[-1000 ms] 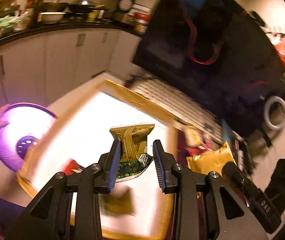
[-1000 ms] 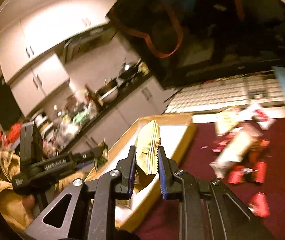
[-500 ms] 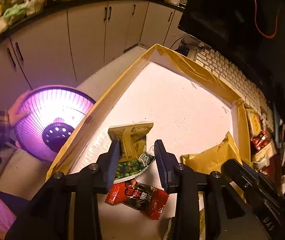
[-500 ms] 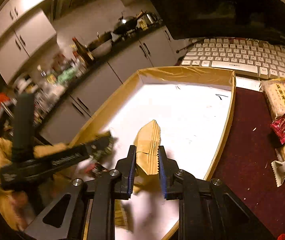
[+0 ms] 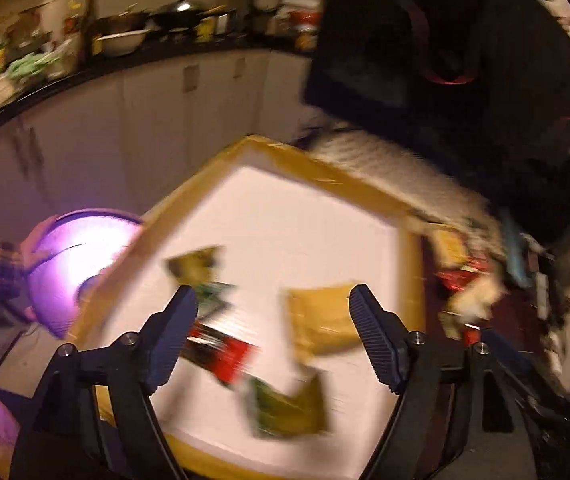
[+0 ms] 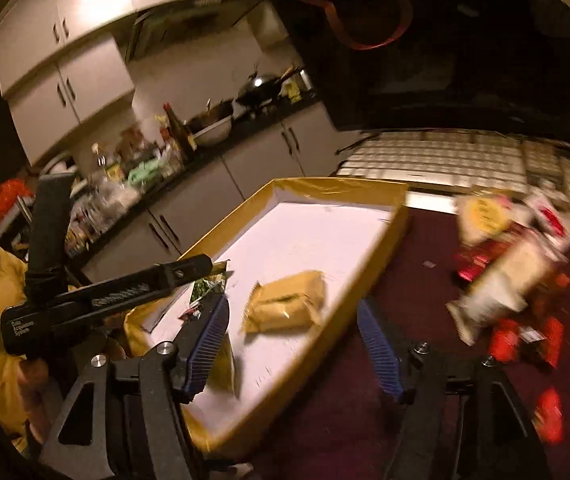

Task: Organize snacks
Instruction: 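Grasp a green biscuit bag with the left gripper while the right grasps a gold bag, then drop both bags into the white tray and open both grippers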

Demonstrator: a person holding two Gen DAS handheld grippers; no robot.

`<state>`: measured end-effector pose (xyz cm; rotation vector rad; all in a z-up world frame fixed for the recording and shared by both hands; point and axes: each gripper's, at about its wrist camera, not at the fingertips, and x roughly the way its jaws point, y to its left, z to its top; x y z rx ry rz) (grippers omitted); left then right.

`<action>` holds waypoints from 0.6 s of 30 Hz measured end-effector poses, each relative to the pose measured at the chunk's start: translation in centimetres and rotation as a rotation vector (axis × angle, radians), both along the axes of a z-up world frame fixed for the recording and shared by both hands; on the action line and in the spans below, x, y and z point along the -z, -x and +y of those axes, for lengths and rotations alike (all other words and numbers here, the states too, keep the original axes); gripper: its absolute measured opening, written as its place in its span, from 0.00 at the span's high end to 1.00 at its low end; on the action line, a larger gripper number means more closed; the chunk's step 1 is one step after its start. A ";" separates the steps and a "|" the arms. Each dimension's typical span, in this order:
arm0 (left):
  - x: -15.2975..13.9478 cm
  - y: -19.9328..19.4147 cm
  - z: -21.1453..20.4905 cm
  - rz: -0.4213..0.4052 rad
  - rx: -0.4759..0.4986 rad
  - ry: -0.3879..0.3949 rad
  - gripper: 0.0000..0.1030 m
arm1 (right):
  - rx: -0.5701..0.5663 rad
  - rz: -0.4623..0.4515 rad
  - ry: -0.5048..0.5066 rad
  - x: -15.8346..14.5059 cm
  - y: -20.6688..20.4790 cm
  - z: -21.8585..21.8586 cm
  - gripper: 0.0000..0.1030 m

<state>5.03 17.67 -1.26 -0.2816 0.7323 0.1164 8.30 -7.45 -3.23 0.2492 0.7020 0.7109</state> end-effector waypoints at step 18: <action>0.7 0.3 -12.0 0.038 0.311 -0.058 0.24 | 0.266 0.174 0.007 4.2 -4.1 -12.4 0.39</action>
